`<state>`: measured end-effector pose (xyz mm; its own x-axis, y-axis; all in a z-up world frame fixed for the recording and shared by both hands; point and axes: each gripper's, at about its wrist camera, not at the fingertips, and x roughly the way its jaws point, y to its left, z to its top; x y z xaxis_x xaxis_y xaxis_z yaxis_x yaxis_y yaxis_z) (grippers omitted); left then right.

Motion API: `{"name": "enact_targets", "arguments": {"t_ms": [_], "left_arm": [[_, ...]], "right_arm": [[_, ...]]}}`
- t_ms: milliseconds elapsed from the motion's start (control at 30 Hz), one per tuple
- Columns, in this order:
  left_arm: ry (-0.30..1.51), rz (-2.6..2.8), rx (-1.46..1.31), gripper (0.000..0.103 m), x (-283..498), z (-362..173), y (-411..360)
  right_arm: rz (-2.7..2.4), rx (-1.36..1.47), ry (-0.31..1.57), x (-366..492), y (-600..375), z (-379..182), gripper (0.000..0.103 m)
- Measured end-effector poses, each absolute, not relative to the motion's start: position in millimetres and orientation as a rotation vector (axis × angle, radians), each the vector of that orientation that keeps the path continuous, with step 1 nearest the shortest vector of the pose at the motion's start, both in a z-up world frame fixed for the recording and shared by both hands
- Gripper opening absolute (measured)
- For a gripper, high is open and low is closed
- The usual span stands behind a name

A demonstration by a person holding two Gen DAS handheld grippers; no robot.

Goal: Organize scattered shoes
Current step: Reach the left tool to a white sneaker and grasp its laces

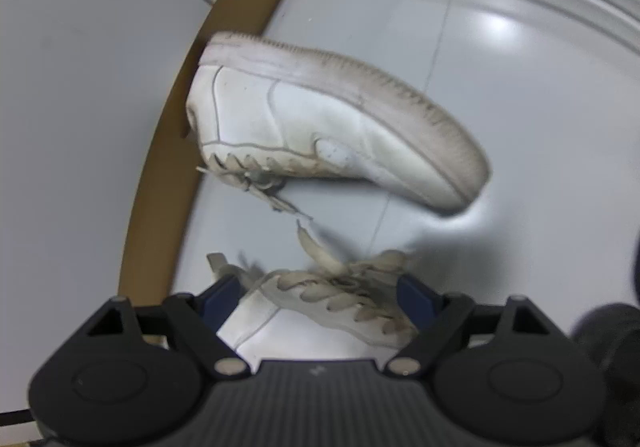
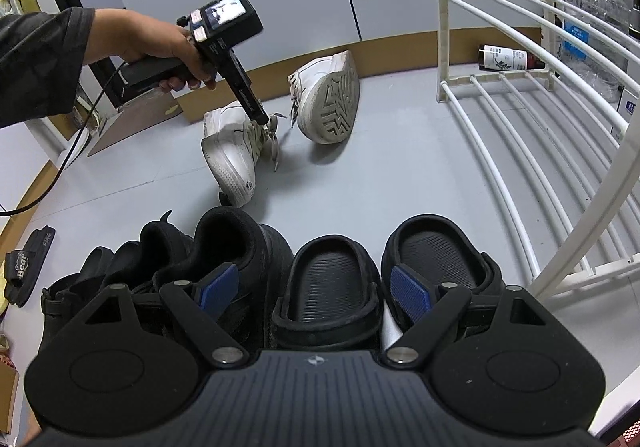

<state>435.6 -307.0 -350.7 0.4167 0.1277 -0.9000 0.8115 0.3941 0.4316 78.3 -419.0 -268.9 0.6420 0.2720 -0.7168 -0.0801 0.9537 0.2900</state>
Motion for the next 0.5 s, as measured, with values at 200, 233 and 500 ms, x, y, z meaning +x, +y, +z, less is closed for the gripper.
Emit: {"name": "enact_targets", "arguments": {"t_ms": [200,233,500], "left_arm": [[1.035,-0.539,1.096,0.086,449,-379,-317],[1.04,-0.538,1.09,0.086,450,-381,-317],[1.079,-0.505,1.081,0.024,457,-398,-313]], "right_arm": [[0.212,0.211,0.874,76,-424,-273,0.087],[0.206,0.21,0.882,76,-425,-274,0.087],[0.197,0.198,0.929,72,-429,-286,0.087]]}}
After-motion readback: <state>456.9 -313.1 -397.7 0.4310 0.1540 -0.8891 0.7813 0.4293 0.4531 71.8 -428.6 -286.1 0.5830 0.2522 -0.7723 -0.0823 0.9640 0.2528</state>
